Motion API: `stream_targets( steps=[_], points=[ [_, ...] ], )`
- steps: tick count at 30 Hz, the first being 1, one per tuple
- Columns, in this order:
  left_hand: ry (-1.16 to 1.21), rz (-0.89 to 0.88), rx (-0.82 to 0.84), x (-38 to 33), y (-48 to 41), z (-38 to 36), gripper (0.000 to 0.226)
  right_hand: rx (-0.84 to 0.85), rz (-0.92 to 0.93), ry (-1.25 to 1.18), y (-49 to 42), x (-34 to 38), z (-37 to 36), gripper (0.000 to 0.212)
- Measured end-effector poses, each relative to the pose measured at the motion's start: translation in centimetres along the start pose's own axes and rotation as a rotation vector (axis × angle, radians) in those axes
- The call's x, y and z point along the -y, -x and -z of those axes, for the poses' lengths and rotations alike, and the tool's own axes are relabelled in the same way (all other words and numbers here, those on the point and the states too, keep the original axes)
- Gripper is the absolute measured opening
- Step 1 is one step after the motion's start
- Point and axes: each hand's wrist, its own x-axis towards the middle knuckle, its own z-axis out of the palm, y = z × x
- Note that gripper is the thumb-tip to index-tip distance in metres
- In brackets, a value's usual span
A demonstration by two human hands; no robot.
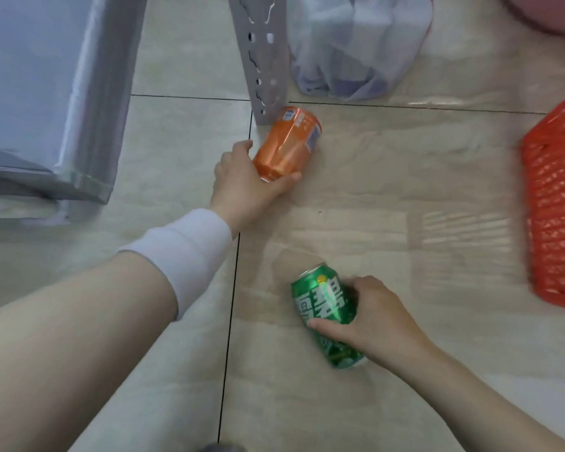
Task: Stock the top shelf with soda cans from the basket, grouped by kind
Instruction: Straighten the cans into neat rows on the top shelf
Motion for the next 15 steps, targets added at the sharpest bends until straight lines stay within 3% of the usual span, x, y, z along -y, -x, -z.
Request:
stream_targets(
  steps=[4,12,15],
  points=[
    [0.010,-0.048,-0.036,-0.3,-1.0,-1.5,0.091,-0.019,-0.017,-0.109,-0.3,-0.2,0.1,0.064],
    [0.068,-0.139,-0.050,-0.1,4.1,1.0,0.074,-0.025,-0.100,-0.668,1.8,-1.8,3.9,0.052],
    [0.087,-0.144,-0.015,-0.8,10.2,5.0,0.074,-0.039,-0.089,-0.949,6.3,0.6,6.8,0.071]
  ],
)
